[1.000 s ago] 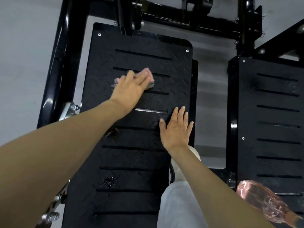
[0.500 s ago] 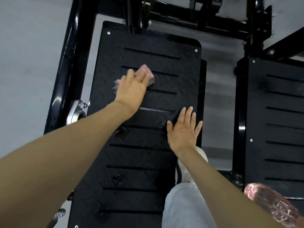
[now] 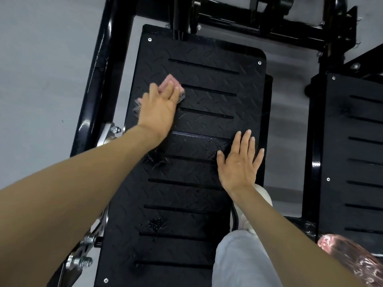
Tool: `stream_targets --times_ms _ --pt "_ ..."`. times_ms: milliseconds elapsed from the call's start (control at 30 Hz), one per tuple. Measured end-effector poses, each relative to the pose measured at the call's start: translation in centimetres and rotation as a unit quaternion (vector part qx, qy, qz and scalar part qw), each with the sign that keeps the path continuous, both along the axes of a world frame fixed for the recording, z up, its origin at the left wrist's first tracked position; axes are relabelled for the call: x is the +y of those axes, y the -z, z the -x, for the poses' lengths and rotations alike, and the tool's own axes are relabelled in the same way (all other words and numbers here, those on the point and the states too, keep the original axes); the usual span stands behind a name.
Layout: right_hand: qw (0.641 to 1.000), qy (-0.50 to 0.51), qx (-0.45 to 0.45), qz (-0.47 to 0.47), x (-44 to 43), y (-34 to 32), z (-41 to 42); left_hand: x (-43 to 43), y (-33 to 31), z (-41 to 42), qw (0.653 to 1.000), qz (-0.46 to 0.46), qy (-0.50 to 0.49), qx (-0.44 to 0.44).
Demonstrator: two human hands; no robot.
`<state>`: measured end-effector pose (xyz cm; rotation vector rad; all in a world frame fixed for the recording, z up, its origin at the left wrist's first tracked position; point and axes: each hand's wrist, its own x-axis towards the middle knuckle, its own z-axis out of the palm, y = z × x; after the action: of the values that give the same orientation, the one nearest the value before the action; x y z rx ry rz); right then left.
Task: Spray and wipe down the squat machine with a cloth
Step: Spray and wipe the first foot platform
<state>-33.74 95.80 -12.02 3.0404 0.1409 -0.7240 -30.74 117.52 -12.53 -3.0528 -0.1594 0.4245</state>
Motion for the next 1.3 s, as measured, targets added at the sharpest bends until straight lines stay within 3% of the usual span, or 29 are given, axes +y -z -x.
stream_targets --times_ms 100,167,233,367,433,500,600,633,833,900,1033,1100,1200,1300 --pt "1.0 -0.007 0.009 -0.006 0.5 -0.1 0.0 -1.3 -0.1 0.8 0.988 0.049 0.144 0.01" --pt "1.0 -0.015 0.012 -0.007 0.9 -0.1 0.0 -0.5 -0.5 0.8 0.973 0.032 0.228 0.038" --pt "1.0 -0.02 0.015 -0.01 1.3 -0.1 0.0 1.5 -0.7 0.5 0.979 0.01 0.199 0.043" --pt "0.999 -0.023 0.026 -0.015 1.9 0.1 0.2 3.3 -0.1 1.0 0.999 0.009 -0.03 0.008" --pt "0.999 -0.027 0.026 -0.008 2.0 0.2 0.3 2.2 0.5 1.2 0.997 0.016 -0.078 0.004" --pt "0.999 -0.03 0.026 -0.002 2.1 0.2 0.3 0.9 0.6 1.6 0.998 0.053 -0.045 -0.006" --pt "0.999 -0.029 0.029 0.002 2.3 0.1 0.2 1.5 0.1 2.6 0.989 0.073 0.128 -0.003" --pt "0.999 -0.029 0.029 0.003 2.3 0.1 0.1 2.5 -0.2 2.9 0.986 0.084 0.142 -0.005" --pt "0.999 -0.037 0.026 0.005 2.1 0.1 0.2 3.6 0.1 3.5 0.987 0.086 -0.128 -0.052" --pt "0.999 -0.038 0.024 0.006 2.1 0.2 0.2 1.9 0.4 4.0 0.988 0.103 -0.105 -0.058" --pt "0.999 -0.039 0.025 0.002 2.1 0.1 0.1 2.9 1.1 6.1 0.986 0.129 0.075 -0.081" --pt "0.999 -0.041 0.024 0.001 1.9 0.1 0.1 4.8 1.3 6.6 0.987 0.121 0.033 -0.099" --pt "0.999 -0.046 0.024 0.005 1.8 0.1 0.2 4.4 1.1 7.0 0.977 0.118 -0.125 -0.124" --pt "0.999 -0.042 0.024 0.004 2.0 0.1 0.1 1.6 0.9 7.7 0.982 0.136 -0.075 -0.111"
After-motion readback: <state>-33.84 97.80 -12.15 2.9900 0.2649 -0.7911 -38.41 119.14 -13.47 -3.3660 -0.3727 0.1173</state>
